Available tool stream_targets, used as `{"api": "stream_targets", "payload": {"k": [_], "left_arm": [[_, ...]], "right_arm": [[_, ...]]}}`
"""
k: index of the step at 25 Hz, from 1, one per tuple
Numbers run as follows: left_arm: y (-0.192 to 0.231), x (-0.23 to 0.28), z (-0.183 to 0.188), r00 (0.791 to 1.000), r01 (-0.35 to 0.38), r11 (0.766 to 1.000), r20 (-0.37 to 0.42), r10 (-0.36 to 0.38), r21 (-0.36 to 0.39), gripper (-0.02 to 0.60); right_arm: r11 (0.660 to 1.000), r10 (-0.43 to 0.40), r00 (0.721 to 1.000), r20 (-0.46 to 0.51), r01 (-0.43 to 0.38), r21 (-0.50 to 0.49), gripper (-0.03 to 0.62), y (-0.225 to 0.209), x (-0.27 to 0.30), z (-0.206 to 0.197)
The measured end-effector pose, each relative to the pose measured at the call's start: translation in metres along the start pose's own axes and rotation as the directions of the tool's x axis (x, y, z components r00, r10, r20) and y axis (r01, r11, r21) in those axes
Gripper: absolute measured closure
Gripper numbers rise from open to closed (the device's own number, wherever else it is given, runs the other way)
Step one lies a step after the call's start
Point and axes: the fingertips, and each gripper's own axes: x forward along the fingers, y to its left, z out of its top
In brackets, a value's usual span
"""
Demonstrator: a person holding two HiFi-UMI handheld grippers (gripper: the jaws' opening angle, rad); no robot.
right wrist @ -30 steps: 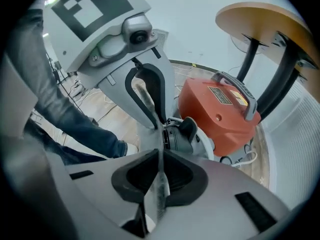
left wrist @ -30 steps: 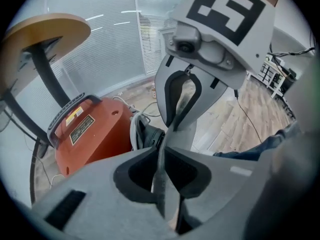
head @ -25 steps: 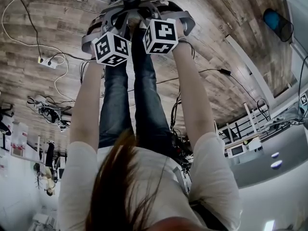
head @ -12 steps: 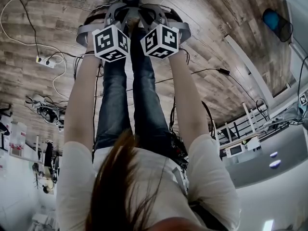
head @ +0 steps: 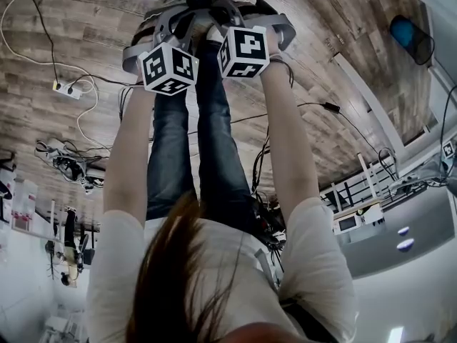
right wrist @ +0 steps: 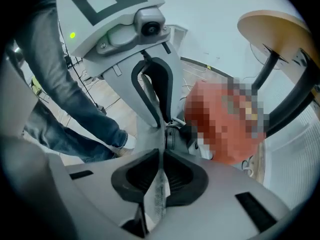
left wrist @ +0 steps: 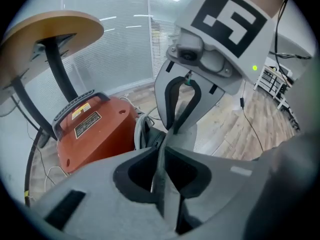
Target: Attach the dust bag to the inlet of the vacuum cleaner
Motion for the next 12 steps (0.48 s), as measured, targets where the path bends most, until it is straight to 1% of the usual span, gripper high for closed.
{"api": "stream_targets", "payload": {"k": [2,3,6,8,10,12], "left_arm": [[0.0010,0.0004,0.0000,1.000,0.003,1.000,-0.004,-0.003,0.004,0.522],[0.0019,0.0012,0.0002,1.000,0.009,1.000,-0.012,-0.009,0.017,0.522],[0.0040,0.0052,0.0027,0.999,0.043,0.995,-0.033,-0.041,0.088,0.520],[0.0045,0.0067,0.0035,0.998,0.060,0.992,-0.040,-0.056,0.115,0.520],[0.0045,0.0071,0.0037,0.997,0.064,0.991,-0.042,-0.059,0.121,0.518],[0.0042,0.0073,0.0037,0.998,0.059,0.992,-0.039,-0.055,0.113,0.518]], "right_arm": [[1.000,-0.023,1.000,-0.007,0.023,-0.011,0.553,-0.0006,-0.0005,0.0003],[0.999,-0.041,0.999,-0.002,0.041,0.013,0.553,-0.0012,-0.0006,0.0005],[0.983,-0.095,0.995,0.030,0.090,0.158,0.551,-0.0033,-0.0015,-0.0010],[0.968,-0.120,0.992,0.041,0.108,0.226,0.549,-0.0043,-0.0017,-0.0018],[0.962,-0.123,0.991,0.047,0.108,0.250,0.549,-0.0047,-0.0015,-0.0021],[0.967,-0.109,0.993,0.051,0.094,0.238,0.549,-0.0044,-0.0012,-0.0025]]}}
